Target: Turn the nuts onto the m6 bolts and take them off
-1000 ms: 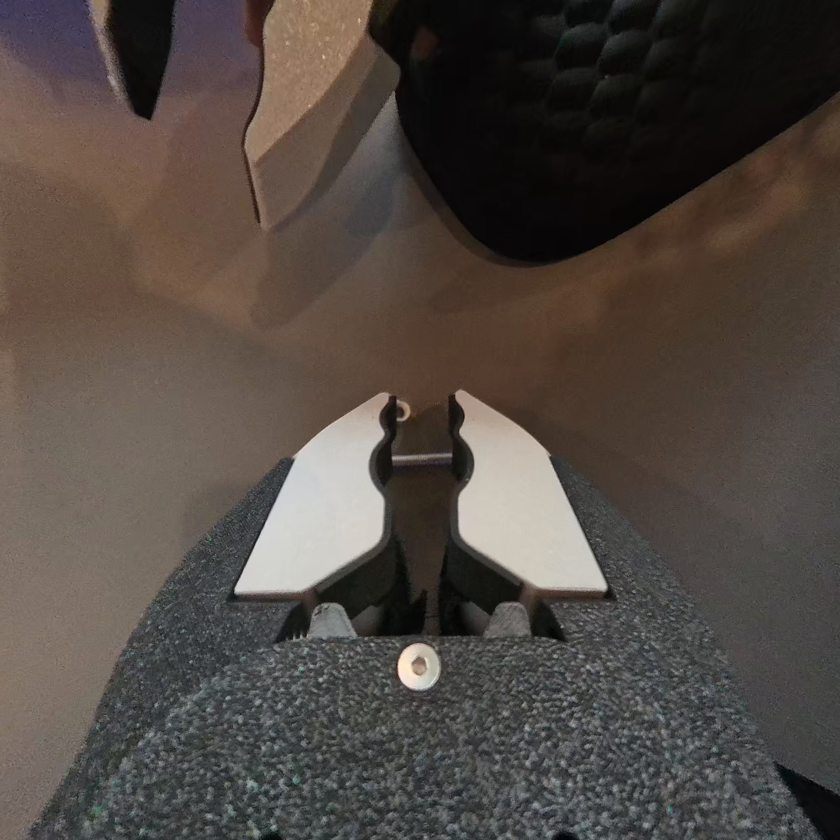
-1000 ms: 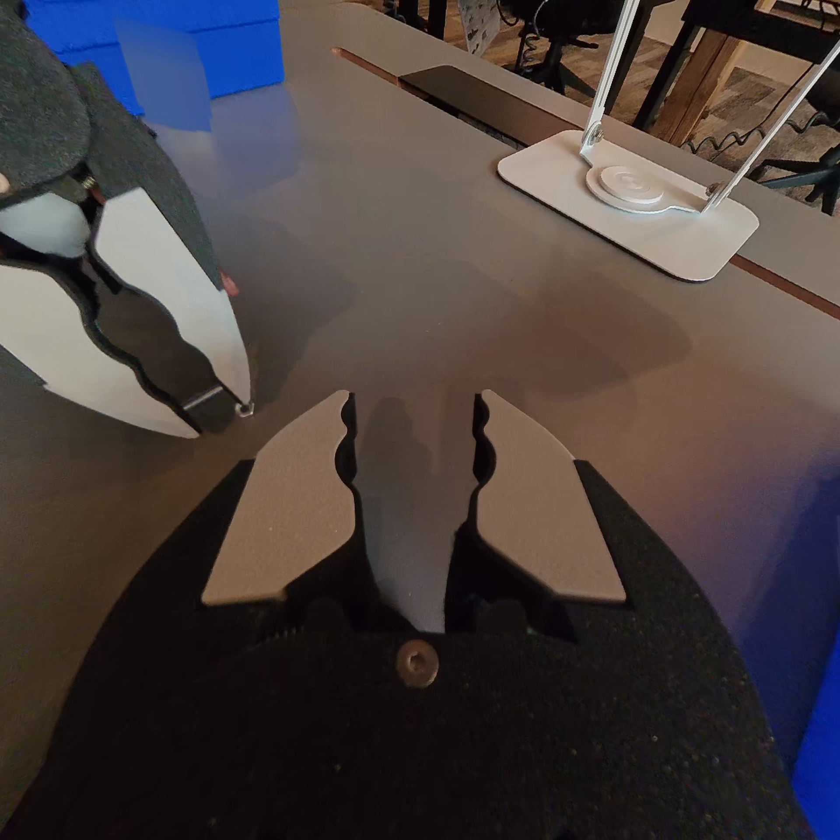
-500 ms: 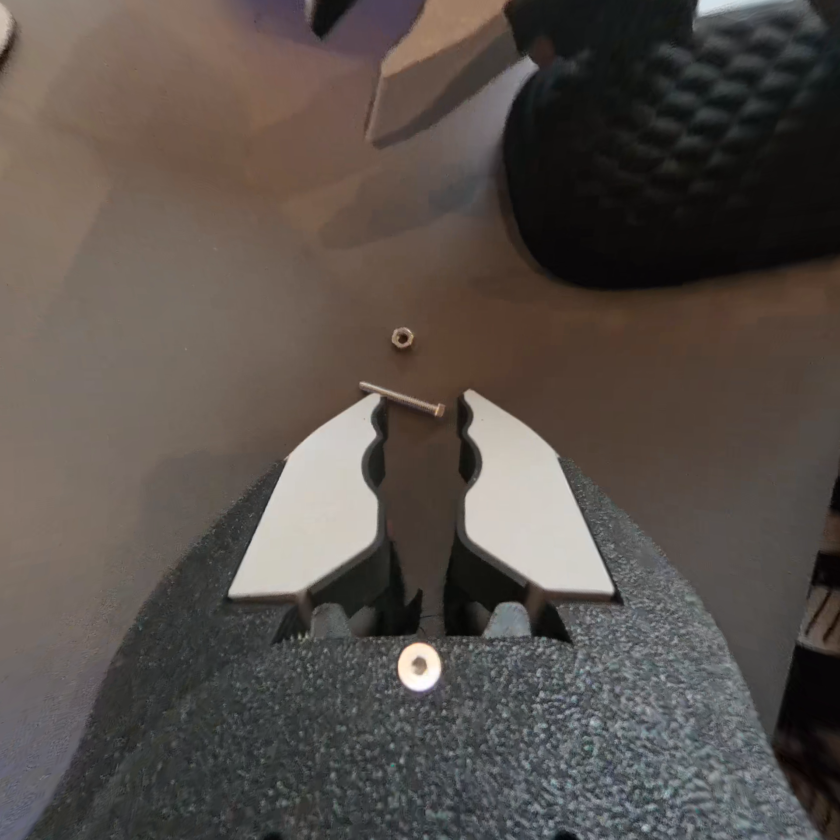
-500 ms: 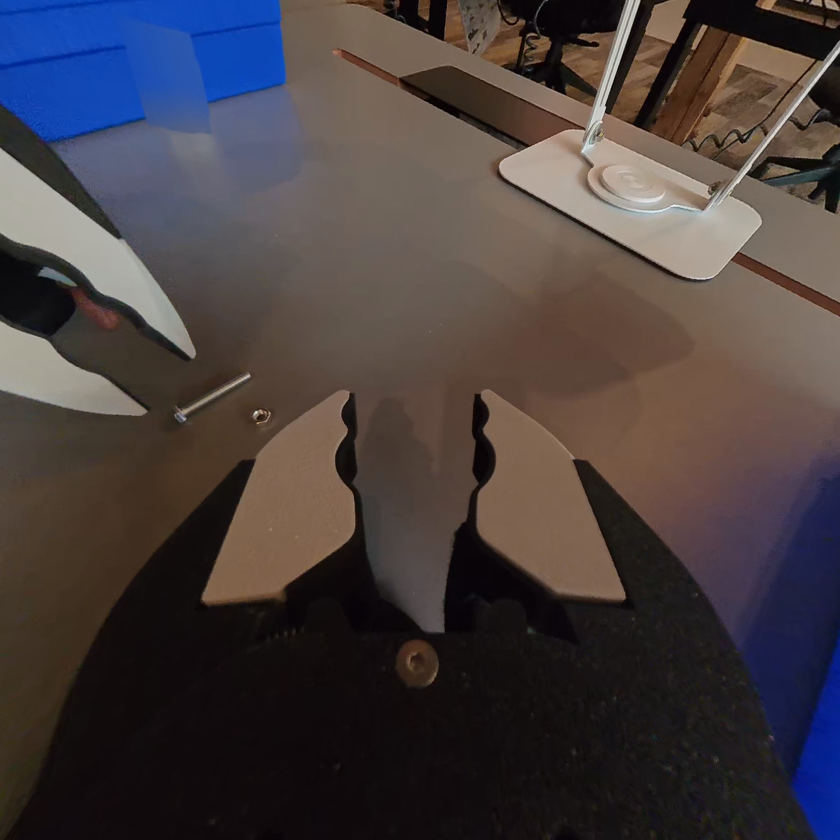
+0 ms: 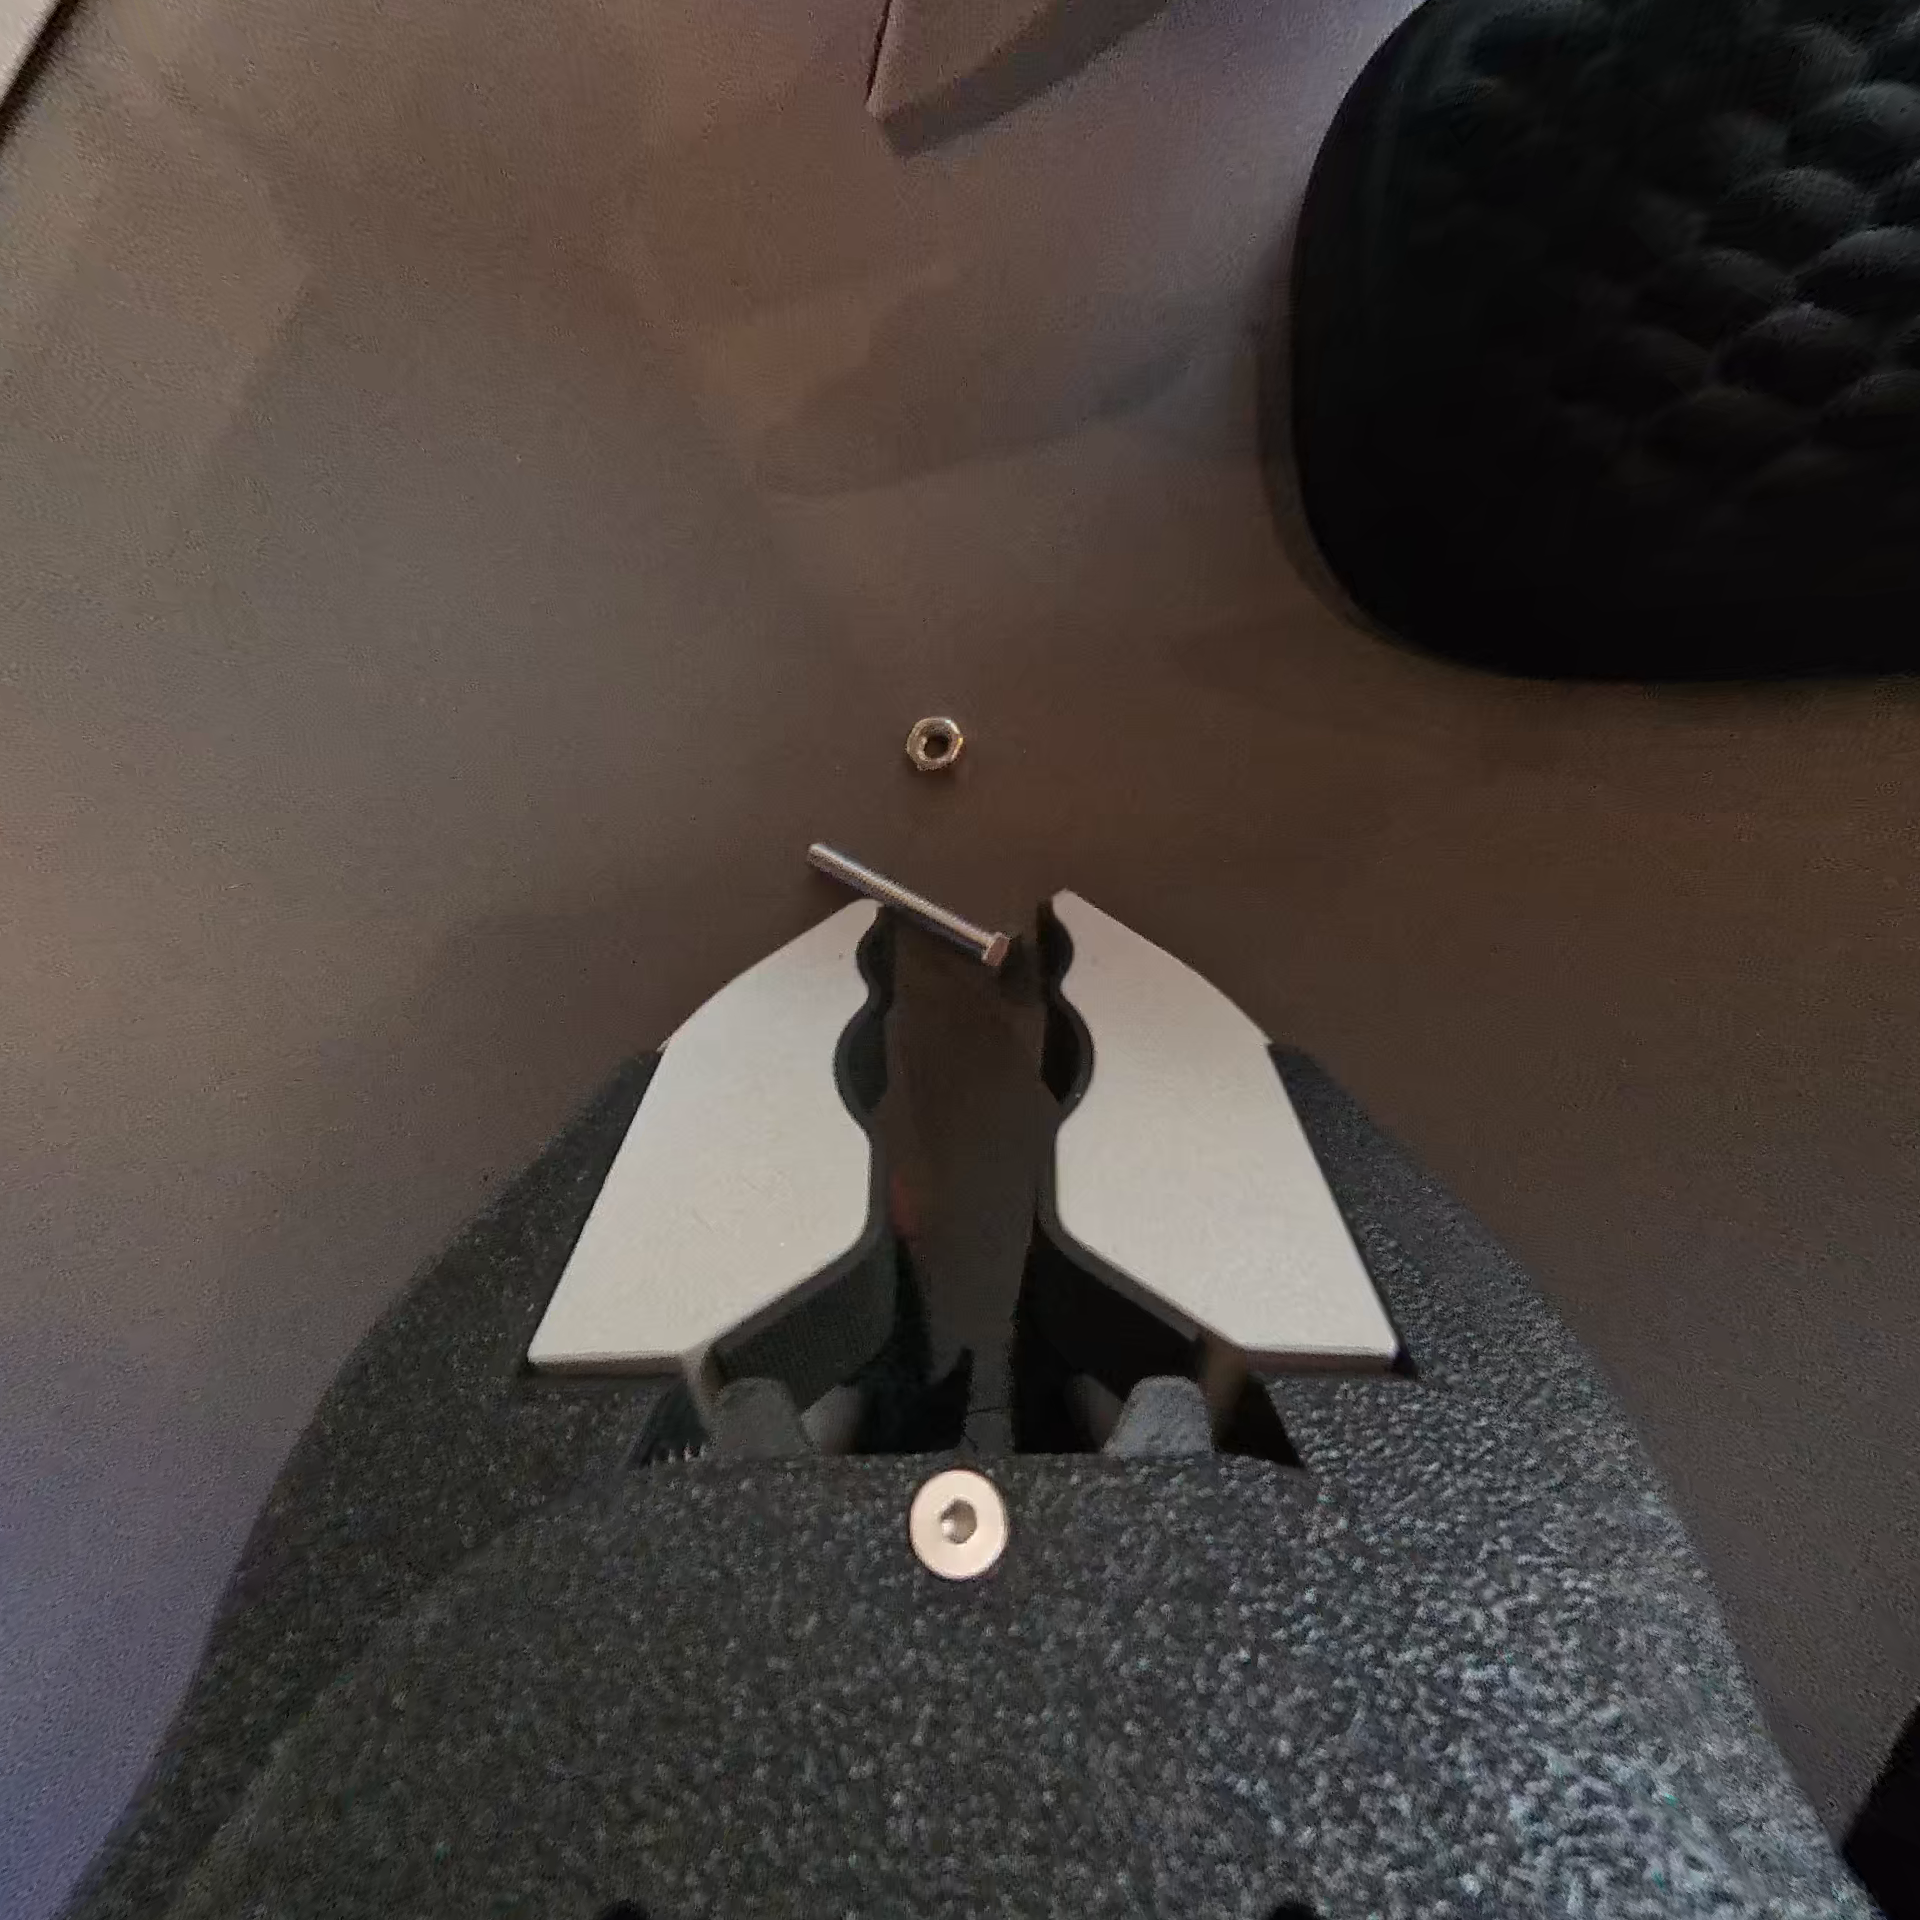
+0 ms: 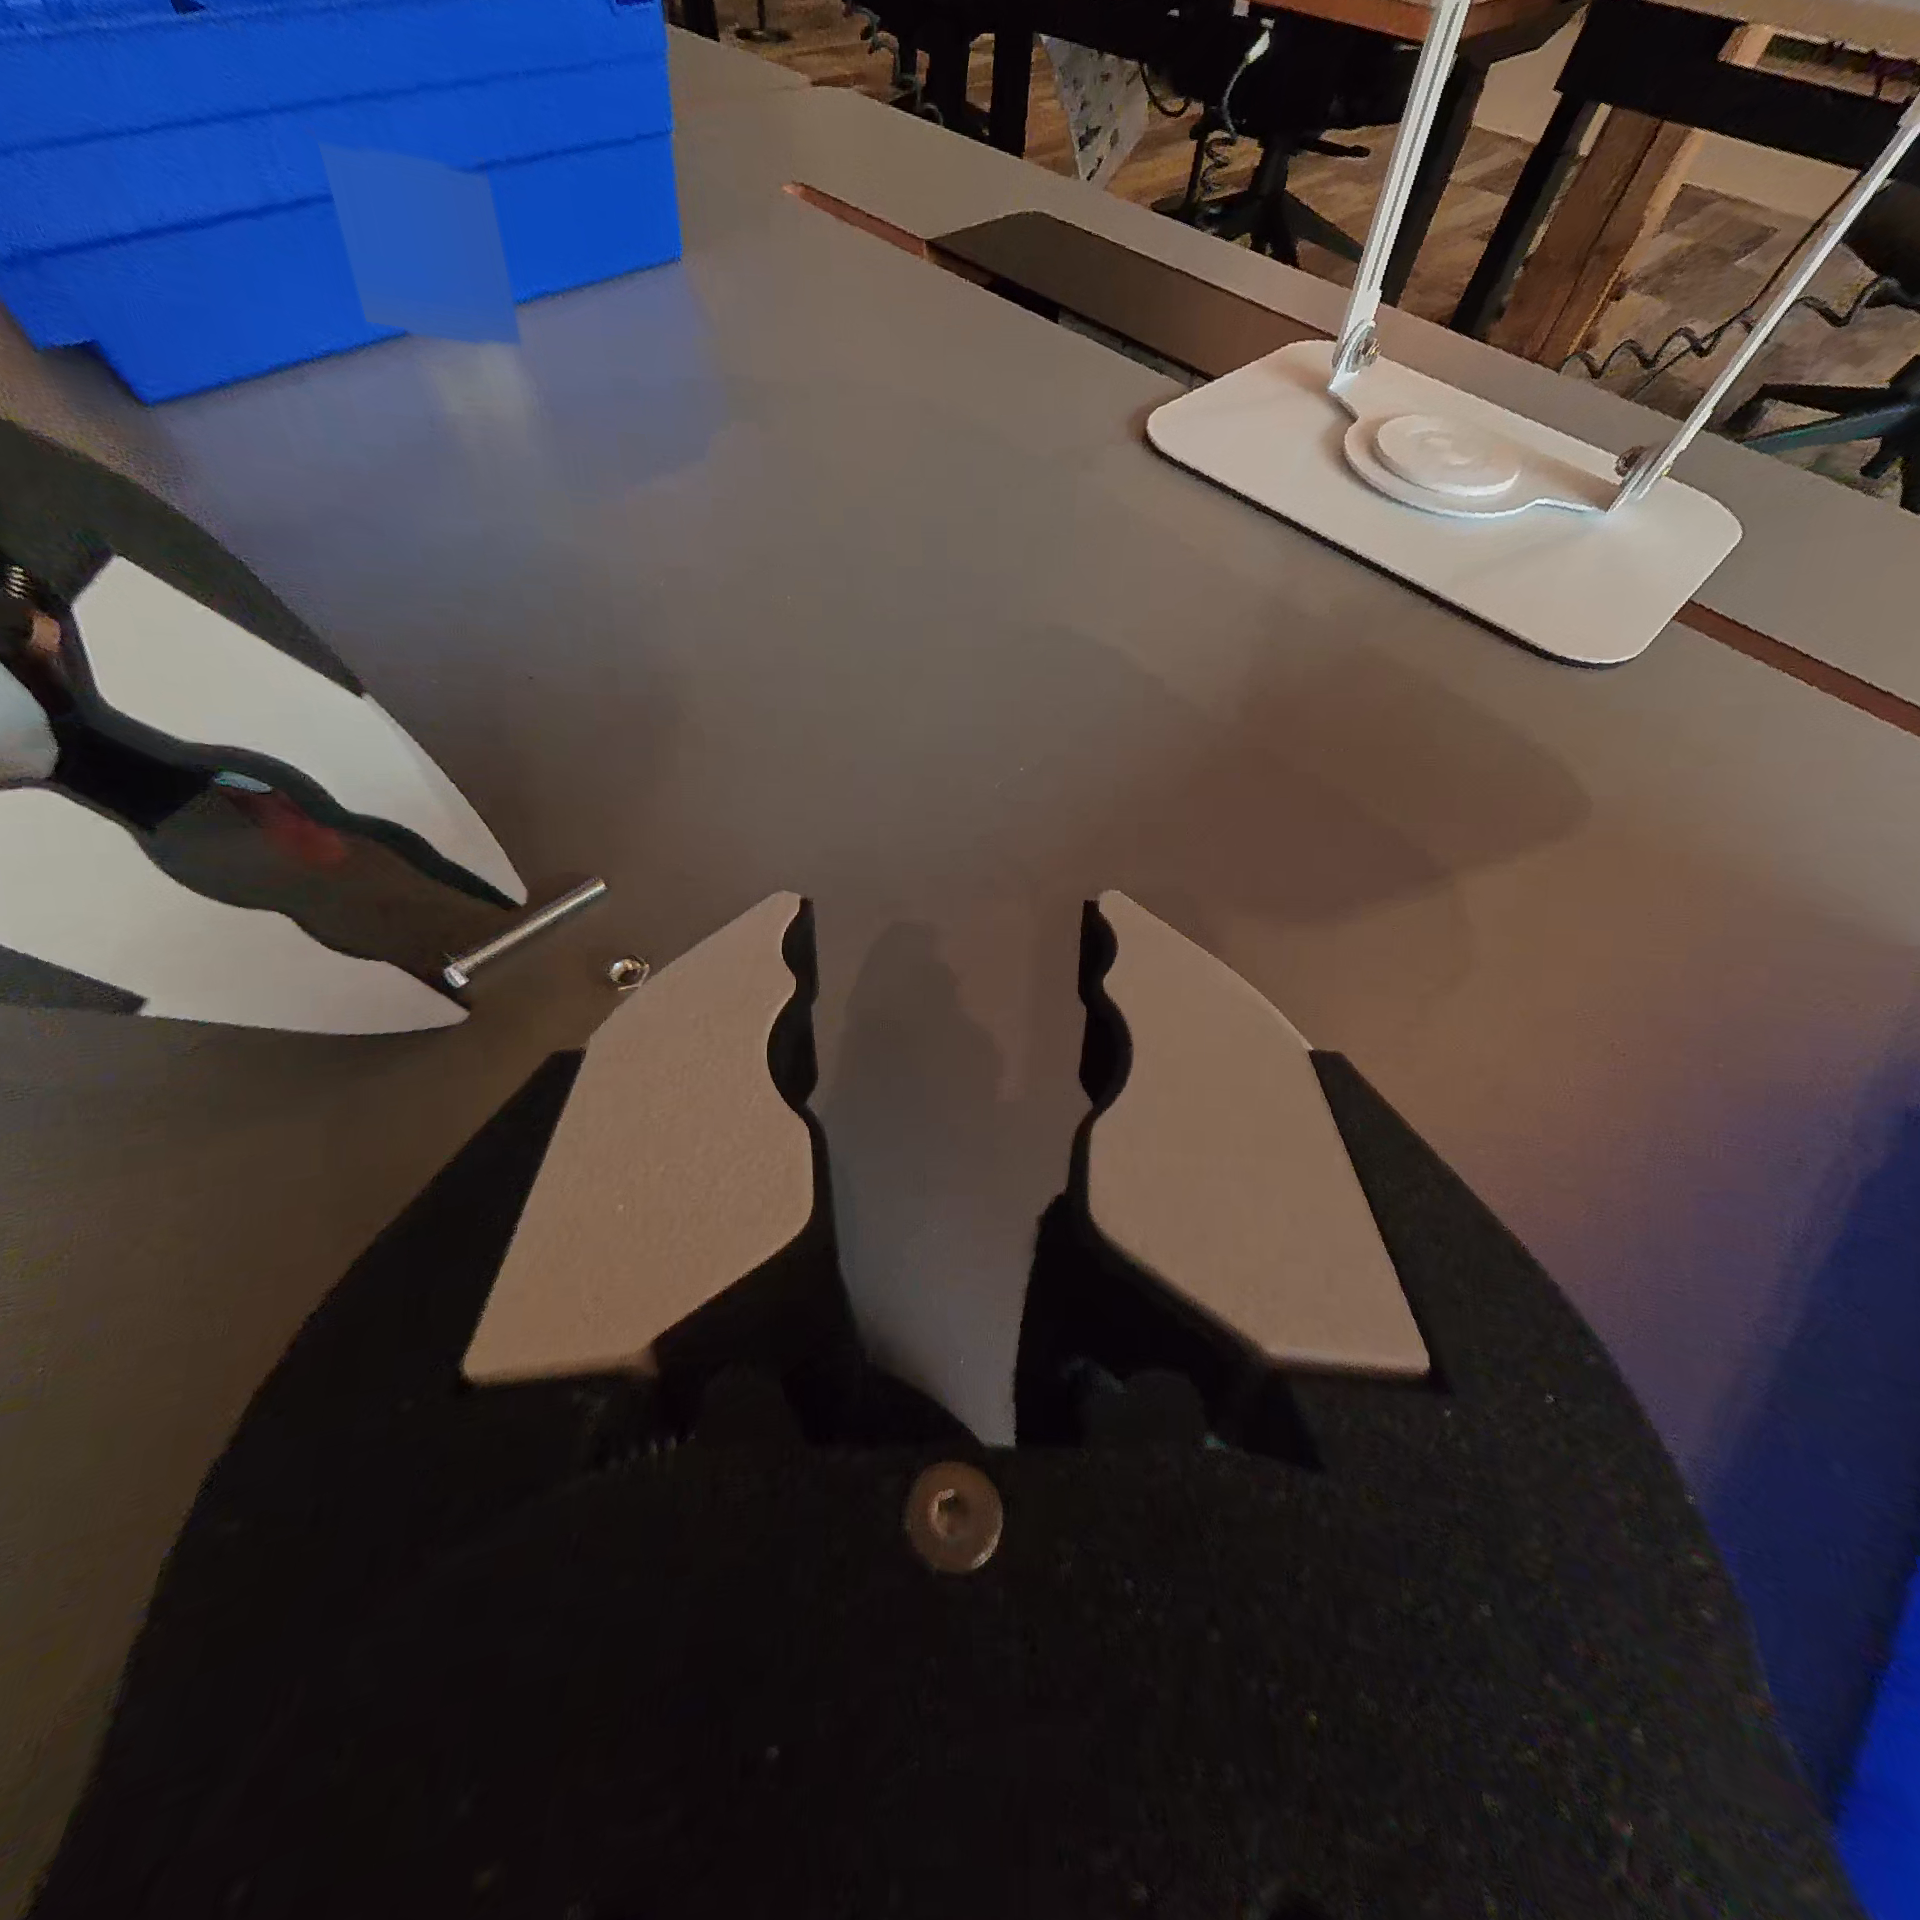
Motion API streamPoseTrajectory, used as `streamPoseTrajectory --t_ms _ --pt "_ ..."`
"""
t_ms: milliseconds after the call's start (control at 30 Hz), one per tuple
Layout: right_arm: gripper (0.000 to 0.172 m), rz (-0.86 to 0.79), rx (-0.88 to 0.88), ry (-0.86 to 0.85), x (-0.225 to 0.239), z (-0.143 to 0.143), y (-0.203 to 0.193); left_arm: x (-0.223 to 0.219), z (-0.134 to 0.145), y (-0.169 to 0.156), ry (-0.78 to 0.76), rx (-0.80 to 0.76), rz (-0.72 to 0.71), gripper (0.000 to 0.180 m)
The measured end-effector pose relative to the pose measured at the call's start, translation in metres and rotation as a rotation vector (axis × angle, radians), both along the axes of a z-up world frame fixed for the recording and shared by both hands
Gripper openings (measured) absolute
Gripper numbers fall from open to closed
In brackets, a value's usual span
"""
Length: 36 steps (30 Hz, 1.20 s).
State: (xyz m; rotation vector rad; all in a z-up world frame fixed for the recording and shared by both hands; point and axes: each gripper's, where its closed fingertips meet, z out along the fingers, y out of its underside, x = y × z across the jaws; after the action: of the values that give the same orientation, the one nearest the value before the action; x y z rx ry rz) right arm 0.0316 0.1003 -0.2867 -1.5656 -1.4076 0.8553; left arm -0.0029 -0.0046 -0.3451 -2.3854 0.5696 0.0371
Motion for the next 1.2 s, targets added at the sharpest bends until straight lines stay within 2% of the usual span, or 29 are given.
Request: streamPoseTrajectory --t_ms 100,433,567,800,967,1067,1100,1200 --pt "0.048 0.001 -0.005 -0.003 0.0 -0.001 0.0 -0.005 -0.001 0.0 0.031 0.0 0.015 0.017" --pt "0.048 0.024 0.002 -0.03 -0.002 -0.007 -0.004 -0.024 0.0 -0.005 0.107 0.024 -0.014 0.009" --pt "0.047 0.069 0.01 -0.029 -0.004 -0.007 -0.011 -0.024 0.011 -0.004 0.049 0.1 -0.052 0.008" --pt "0.047 0.322 0.028 0.094 -0.013 0.012 -0.054 -0.013 0.045 -0.01 -0.121 0.231 -0.209 0.007" --pt "0.04 0.584 0.165 0.137 -0.01 0.016 -0.099 0.007 0.065 -0.025 -0.321 0.248 -0.354 0.005" --pt "0.034 0.692 0.307 0.115 -0.01 0.006 -0.12 0.014 0.065 -0.03 -0.374 0.217 -0.395 0.005" --pt "0.034 0.709 0.342 0.09 -0.011 0.001 -0.124 0.015 0.063 -0.03 -0.372 0.203 -0.398 0.0" --pt "0.032 0.728 0.38 0.011 -0.013 -0.014 -0.129 0.013 0.052 -0.029 -0.329 0.173 -0.402 0.0"
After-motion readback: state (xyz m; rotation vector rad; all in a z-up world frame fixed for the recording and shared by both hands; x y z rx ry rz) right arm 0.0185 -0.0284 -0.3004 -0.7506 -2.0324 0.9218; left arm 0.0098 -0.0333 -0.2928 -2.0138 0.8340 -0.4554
